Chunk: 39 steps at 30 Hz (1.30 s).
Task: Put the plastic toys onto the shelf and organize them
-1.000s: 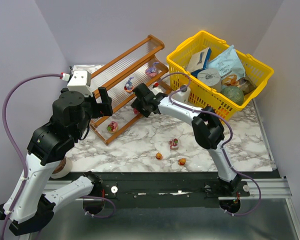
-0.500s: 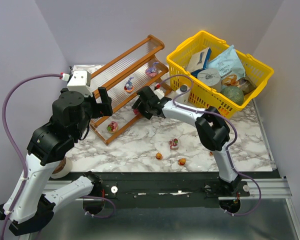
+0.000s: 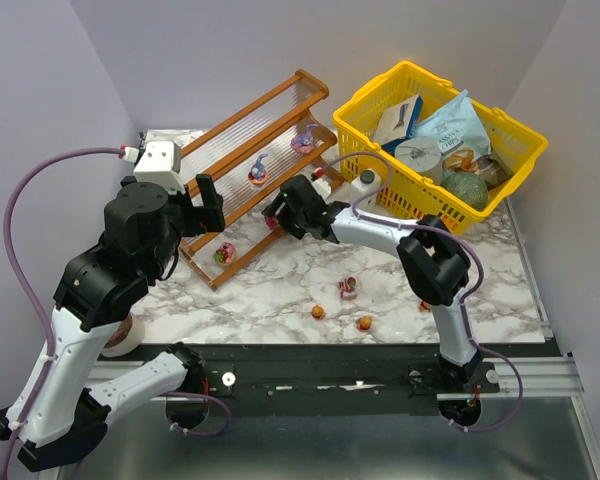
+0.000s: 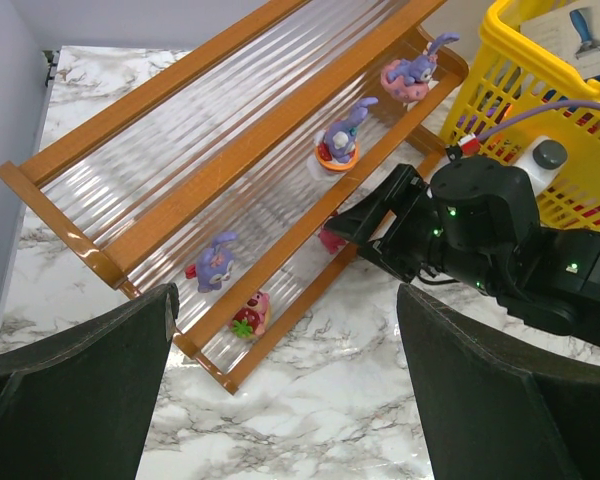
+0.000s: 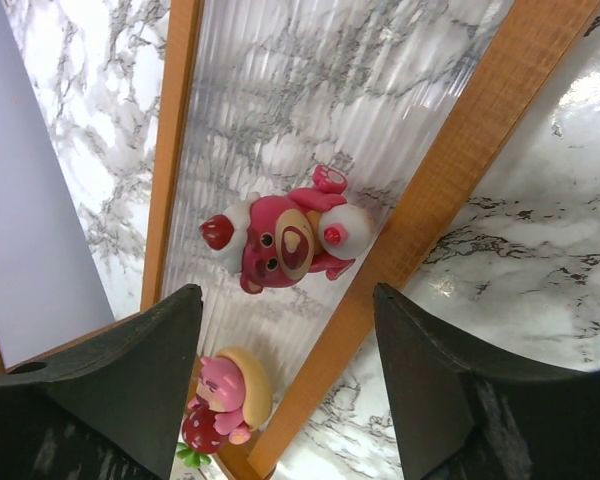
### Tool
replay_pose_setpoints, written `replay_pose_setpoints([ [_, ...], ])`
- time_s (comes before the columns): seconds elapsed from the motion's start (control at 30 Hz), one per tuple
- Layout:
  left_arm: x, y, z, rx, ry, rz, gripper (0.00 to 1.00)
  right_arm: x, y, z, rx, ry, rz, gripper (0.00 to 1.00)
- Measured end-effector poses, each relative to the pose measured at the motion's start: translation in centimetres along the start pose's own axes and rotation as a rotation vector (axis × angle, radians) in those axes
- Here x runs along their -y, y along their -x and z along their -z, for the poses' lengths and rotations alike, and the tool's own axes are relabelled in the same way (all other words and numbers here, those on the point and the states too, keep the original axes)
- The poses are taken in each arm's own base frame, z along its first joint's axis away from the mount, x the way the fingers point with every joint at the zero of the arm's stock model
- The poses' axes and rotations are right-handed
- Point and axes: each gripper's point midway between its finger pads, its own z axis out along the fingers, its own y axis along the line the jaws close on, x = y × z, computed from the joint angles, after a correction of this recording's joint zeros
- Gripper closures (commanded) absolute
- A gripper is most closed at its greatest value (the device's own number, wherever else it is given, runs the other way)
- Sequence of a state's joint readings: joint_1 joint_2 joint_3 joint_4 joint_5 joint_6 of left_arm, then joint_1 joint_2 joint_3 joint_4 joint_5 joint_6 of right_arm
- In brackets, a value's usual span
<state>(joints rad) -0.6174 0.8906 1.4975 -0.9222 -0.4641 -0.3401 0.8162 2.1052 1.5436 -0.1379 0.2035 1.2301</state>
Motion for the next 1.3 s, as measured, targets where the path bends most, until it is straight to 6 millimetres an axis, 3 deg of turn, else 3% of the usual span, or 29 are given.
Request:
replay_pose_setpoints([
  [0.43, 0.0, 0.0, 0.1, 0.002, -0.001, 0.002, 0.01, -0.3, 0.3, 2.1, 0.004, 0.053, 0.013, 0.27],
  [0.6, 0.0, 0.0, 0.1, 0.003, -0.001, 0.002, 0.01, -0.6, 0.9, 4.4, 0.006, 0.065, 0.042, 0.27],
  [0.77, 0.0, 0.1, 0.1, 0.01, -0.004, 0.006, 0.01, 0.1, 2.1, 8.3, 0.003, 0.018, 0.059, 0.28],
  [0.97, 0.5, -0.1, -0.4, 0.015, -0.019, 0.014, 0.01, 5.6, 3.5, 15.2, 0.036, -0.143, 0.077, 0.28],
  [1.1, 1.1, -0.7, -1.1, 0.009, -0.04, 0.015, 0.01, 9.3, 4.3, 18.7, 0.065, -0.234, 0.149, 0.28],
  [1.3, 2.1, -1.4, -2.2, -0.013, -0.07, 0.009, 0.01, 15.3, 3.2, 20.2, 0.008, -0.348, 0.348, 0.33],
])
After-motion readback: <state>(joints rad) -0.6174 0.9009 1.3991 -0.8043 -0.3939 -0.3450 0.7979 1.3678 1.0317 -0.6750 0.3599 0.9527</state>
